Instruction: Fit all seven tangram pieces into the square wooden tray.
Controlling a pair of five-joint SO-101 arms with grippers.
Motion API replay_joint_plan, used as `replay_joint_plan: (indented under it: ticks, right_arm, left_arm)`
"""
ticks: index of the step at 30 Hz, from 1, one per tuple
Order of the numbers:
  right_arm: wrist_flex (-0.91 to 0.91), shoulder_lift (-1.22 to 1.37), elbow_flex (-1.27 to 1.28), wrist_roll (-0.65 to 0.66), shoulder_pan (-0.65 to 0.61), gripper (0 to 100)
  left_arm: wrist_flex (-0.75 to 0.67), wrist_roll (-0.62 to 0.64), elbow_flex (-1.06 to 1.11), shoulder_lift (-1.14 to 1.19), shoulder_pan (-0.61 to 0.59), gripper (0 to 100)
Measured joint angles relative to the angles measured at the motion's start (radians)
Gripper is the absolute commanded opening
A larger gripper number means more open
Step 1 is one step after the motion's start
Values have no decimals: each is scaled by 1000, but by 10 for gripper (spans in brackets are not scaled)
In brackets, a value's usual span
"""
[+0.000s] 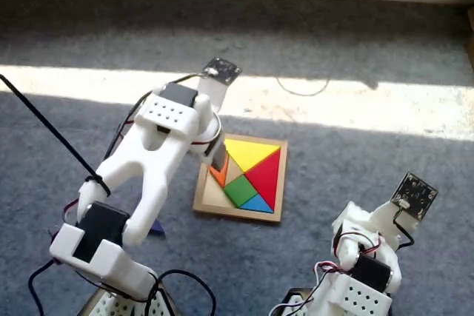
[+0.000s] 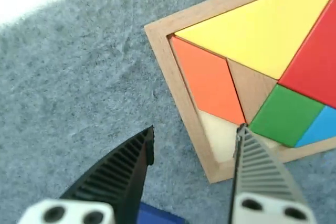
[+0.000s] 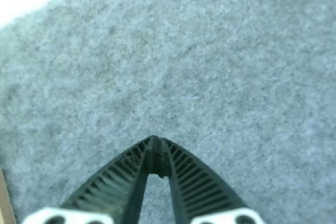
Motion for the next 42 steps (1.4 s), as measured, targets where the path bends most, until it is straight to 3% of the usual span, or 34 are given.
replay_joint_plan:
  ticks: [6, 11, 16, 24, 29, 37, 42]
  right_arm:
    - [0, 0, 0, 0, 0, 5]
    - [0, 0, 0, 0, 0, 5]
    - [0, 0, 0, 0, 0, 5]
    - [0, 0, 0, 0, 0, 5]
    - [0, 0, 0, 0, 0, 5]
    - [0, 0, 0, 0, 0, 5]
    - [0, 0, 0, 0, 0, 5]
  left_arm:
    - [0, -29, 58, -43, -130, 247]
    - [114, -109, 117, -143, -252, 248]
    - [152, -135, 236, -247, -365, 344]
    - [152, -137, 423, -351, -462, 299]
    - [68, -137, 537, -359, -525, 277]
    - [-198, -135, 741, -382, -545, 257]
    - [-245, -21, 752, -382, -494, 256]
